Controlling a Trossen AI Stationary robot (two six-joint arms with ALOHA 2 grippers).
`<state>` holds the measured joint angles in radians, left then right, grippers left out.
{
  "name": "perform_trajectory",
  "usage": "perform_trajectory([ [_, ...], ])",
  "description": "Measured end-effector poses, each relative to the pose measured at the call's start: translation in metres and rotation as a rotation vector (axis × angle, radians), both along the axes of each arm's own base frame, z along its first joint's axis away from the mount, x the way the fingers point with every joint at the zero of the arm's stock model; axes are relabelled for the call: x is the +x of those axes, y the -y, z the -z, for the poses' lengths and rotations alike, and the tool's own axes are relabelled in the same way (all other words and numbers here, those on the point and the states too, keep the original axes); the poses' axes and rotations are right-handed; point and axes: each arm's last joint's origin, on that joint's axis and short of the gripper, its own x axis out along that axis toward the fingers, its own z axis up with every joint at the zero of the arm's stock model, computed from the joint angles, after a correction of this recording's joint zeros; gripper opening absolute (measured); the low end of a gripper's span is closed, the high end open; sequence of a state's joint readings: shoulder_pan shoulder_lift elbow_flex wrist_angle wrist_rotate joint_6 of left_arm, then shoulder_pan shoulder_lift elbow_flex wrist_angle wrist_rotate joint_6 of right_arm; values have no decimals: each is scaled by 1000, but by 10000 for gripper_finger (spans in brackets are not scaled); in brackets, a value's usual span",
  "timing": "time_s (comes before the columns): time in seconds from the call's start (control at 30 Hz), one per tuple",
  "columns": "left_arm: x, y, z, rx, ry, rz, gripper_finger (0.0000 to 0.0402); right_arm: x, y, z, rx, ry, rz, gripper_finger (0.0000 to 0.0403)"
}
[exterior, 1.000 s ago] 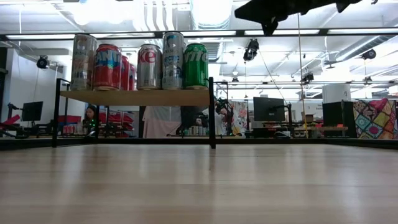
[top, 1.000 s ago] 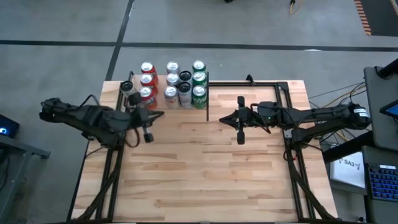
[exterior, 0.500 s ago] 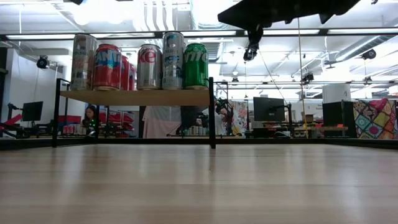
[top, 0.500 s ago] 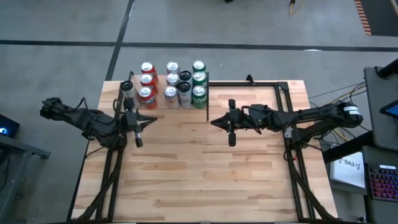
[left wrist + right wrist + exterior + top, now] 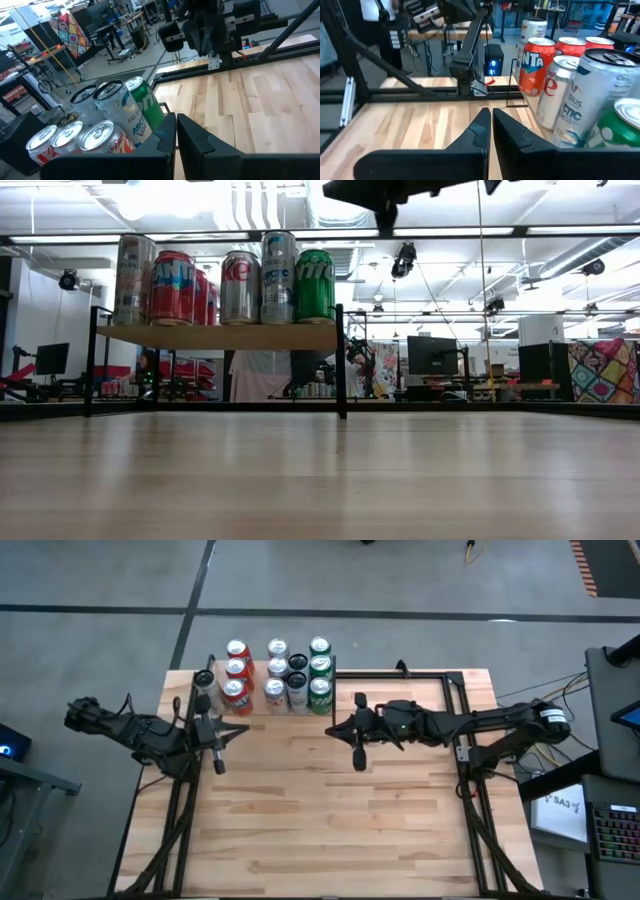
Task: Place canned beverage on shelf
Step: Return to Home Position
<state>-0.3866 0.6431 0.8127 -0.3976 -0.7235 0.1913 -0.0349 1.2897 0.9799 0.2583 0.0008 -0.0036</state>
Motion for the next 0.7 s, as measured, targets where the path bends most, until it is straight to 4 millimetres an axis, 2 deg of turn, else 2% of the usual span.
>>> perform_trajectory([
  [0.23, -18, -4, 9, -34, 14, 121, 0, 10, -3, -2, -58, -11, -114, 9],
  [0.7, -67, -23, 35, -101, 253, 176, 0, -17, 11, -2, -89, 6, -75, 9],
])
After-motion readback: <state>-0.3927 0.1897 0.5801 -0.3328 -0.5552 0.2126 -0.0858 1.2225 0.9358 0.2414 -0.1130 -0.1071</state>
